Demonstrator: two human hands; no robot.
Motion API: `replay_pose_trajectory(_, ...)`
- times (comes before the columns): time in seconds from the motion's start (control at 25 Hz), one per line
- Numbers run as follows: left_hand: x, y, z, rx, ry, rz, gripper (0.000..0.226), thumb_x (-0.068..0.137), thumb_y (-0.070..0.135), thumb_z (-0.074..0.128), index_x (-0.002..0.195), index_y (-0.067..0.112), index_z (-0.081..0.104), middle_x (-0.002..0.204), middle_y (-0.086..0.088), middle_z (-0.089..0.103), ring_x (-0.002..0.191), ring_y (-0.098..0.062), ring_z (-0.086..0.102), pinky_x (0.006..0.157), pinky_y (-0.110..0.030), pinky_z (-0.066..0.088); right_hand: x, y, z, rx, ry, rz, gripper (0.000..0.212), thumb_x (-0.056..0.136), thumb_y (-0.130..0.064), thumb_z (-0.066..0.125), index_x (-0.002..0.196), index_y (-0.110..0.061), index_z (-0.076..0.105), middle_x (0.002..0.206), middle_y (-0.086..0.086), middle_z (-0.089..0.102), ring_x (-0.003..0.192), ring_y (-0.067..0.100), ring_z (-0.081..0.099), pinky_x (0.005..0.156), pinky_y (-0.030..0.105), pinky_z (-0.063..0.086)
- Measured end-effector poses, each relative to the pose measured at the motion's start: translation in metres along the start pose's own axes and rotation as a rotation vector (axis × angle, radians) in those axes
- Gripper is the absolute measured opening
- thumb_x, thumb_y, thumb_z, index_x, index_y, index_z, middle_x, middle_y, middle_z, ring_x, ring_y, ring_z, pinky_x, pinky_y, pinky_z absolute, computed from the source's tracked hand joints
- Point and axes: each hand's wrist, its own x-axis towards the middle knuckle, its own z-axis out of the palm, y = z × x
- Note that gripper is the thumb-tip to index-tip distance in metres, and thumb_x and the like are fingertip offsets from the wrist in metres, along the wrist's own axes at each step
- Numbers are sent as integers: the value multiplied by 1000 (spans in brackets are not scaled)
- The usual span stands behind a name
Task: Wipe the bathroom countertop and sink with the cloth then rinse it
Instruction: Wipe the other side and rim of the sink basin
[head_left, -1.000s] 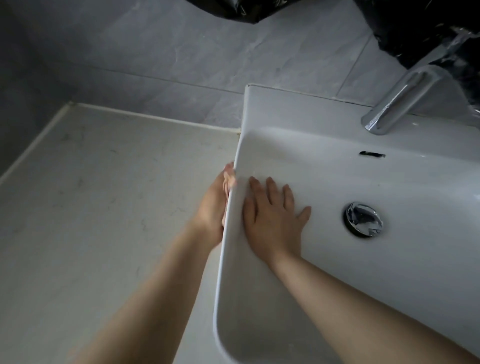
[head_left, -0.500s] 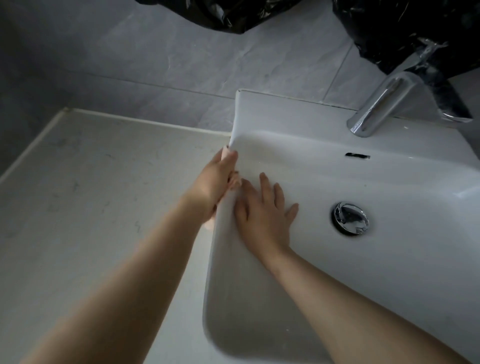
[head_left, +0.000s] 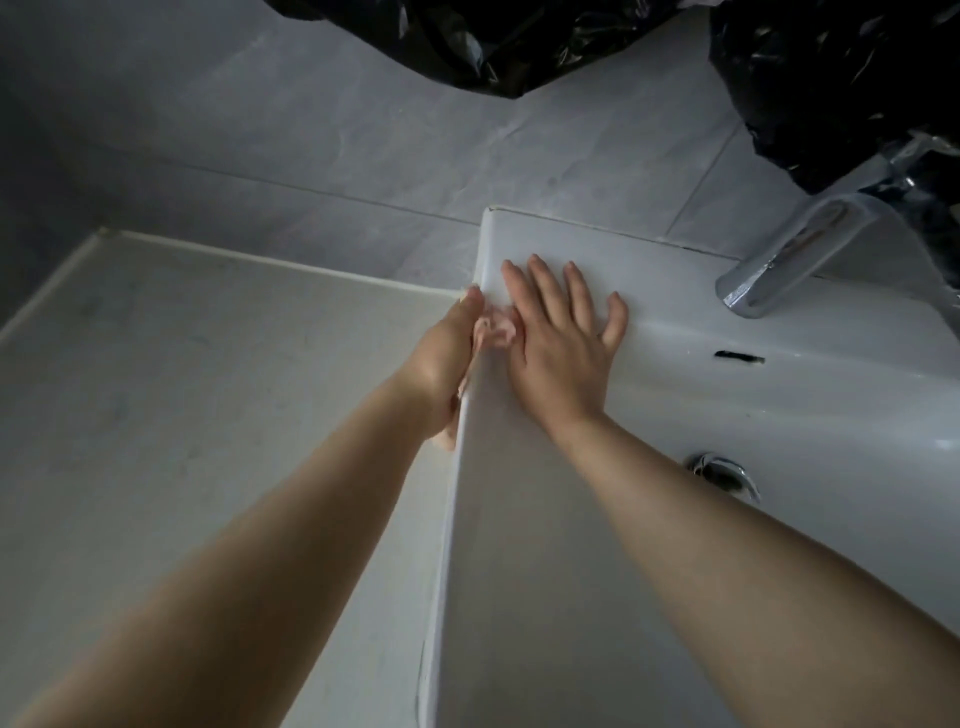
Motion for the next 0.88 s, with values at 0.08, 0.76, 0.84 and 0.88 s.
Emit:
replay_pose_trajectory(0.08, 12, 0, -11, 28, -45, 99, 44, 101, 37, 24, 74, 23, 56, 56, 10, 60, 53, -1, 59, 56, -15, 47, 2, 3, 4, -23, 48, -11, 45, 102, -39, 22, 129, -29, 56, 131, -3, 60, 122, 26, 55, 101, 49, 24)
replay_pose_trajectory(0.76, 36, -2, -1, -26, 49, 101, 39, 103, 28, 21, 129, 14, 46, 119, 11, 58, 102, 1, 55, 62, -3, 42, -1, -5, 21, 11, 257, 28, 34, 88, -30, 40, 119, -28, 53, 123, 3, 65, 121, 25, 44, 104, 52, 22)
replay_pose_trajectory(0.84, 33, -8, -4, -274, -9, 53, 42, 101, 33, 31, 95, 11, 65, 82, 6, 70, 72, -1, 65, 66, -13, 50, 2, -6, 21, 17, 266, 46, 35, 86, -30, 42, 116, -27, 59, 120, 4, 66, 119, 25, 46, 103, 51, 23)
replay_pose_trajectory(0.88, 36, -2, -4, -328, -28, 28, 38, 99, 38, 38, 94, 12, 65, 81, 0, 71, 73, -4, 67, 73, -18, 52, 4, -6, 19, 19, 265, 42, 34, 84, -30, 44, 112, -25, 63, 118, 4, 67, 117, 25, 47, 101, 50, 25)
